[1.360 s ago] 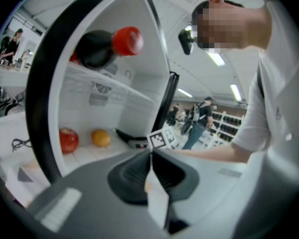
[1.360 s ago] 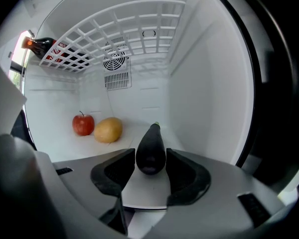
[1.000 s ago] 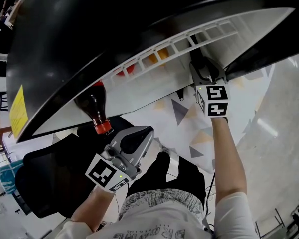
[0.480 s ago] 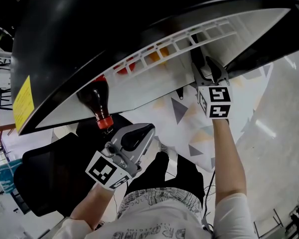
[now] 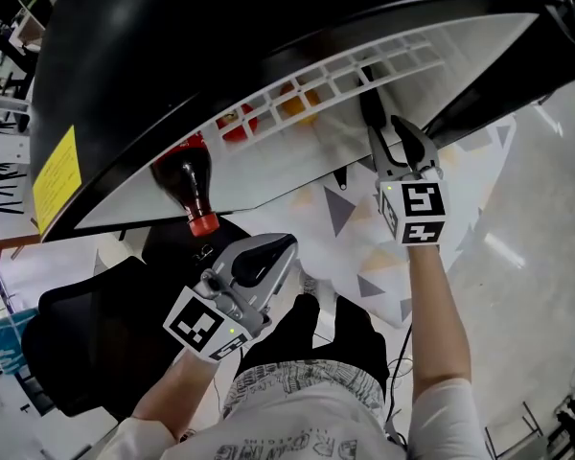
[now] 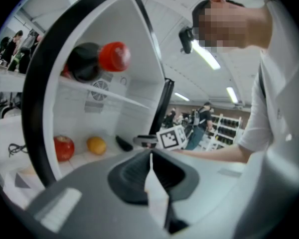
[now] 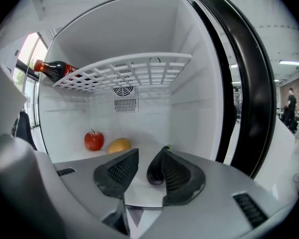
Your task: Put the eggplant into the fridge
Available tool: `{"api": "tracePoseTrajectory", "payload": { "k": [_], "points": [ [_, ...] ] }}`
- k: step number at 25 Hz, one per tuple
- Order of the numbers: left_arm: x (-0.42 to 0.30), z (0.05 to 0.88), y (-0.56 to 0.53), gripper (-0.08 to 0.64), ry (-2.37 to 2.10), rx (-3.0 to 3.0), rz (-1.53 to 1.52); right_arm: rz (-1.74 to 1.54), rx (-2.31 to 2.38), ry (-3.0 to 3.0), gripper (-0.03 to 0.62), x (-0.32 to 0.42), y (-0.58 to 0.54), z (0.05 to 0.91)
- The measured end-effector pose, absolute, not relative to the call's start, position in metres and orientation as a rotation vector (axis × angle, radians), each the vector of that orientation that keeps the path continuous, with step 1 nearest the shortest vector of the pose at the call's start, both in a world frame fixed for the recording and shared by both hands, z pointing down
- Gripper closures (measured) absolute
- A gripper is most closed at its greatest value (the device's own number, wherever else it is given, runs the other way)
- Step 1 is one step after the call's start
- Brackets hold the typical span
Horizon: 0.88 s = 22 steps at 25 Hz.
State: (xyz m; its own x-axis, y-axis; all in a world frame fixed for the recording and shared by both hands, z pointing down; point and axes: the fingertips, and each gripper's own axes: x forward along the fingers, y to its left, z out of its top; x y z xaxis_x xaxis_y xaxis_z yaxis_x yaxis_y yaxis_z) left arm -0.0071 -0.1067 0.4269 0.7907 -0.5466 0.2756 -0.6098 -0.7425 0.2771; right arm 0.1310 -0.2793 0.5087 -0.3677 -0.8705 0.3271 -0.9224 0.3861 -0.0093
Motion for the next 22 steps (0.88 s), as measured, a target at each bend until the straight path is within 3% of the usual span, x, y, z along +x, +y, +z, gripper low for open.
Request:
{"api": "tracePoseTrajectory", "payload": {
  "k": [8, 22],
  "points": [
    [-0.005, 0.411, -0.102, 0.545, -0.873, 2.661, 0.218, 0.187, 1.569, -2.394, 0.502, 0.126, -0.255, 0.477],
    [-0.017, 0.385, -0.088, 0.545, -0.871, 2.704, 0.155, 0.144, 1.577, -2.461, 0.538, 0.112, -0.203, 0.418]
  ]
}}
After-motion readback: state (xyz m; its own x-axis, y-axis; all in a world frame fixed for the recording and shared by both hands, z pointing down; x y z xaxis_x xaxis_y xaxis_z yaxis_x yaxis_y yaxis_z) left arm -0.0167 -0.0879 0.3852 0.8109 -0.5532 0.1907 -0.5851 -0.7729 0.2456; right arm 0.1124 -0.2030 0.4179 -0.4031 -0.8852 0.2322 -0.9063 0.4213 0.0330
